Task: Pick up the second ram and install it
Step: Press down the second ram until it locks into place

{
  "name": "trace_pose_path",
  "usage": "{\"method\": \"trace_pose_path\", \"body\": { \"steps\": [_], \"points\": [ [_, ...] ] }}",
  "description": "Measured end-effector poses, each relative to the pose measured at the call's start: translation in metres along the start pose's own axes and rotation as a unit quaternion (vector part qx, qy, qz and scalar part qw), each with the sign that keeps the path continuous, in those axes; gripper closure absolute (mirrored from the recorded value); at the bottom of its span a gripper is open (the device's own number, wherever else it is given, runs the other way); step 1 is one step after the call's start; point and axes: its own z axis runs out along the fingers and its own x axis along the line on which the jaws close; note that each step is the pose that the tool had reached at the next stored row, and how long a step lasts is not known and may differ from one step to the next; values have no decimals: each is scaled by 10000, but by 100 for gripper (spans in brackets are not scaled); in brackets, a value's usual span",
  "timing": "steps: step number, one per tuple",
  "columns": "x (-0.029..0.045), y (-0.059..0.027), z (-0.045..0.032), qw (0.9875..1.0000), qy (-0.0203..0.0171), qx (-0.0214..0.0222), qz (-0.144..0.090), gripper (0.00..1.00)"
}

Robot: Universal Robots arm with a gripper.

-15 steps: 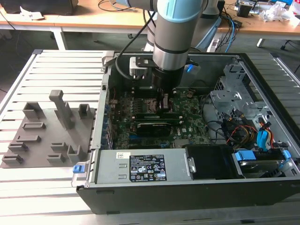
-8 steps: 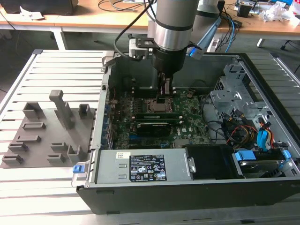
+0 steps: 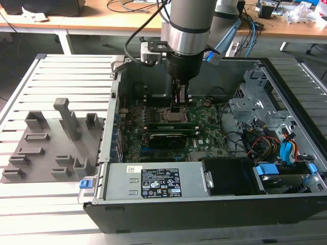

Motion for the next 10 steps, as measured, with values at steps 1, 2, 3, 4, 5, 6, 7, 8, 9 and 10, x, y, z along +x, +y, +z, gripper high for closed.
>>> {"method": "trace_pose_path", "body": {
  "steps": [1,2,3,4,5,6,7,8,9,10],
  "points": [
    [0,-2,0,10000,1,0,0,89],
    [0,-15,1,10000,2,-1,0,89],
    [-2,-78,11,10000,1,-12,0,89],
    [-4,-161,28,10000,1,-36,0,89],
    [-6,-265,57,10000,2,-61,-1,89],
    [-8,-316,85,10000,1,-64,0,89],
    [-9,-380,118,10000,3,-66,-1,89],
    [-12,-469,173,10000,2,-68,-1,89],
    [-12,-491,219,10000,2,-70,-1,89],
    [-13,-495,253,10000,2,-70,0,89]
  ]
}}
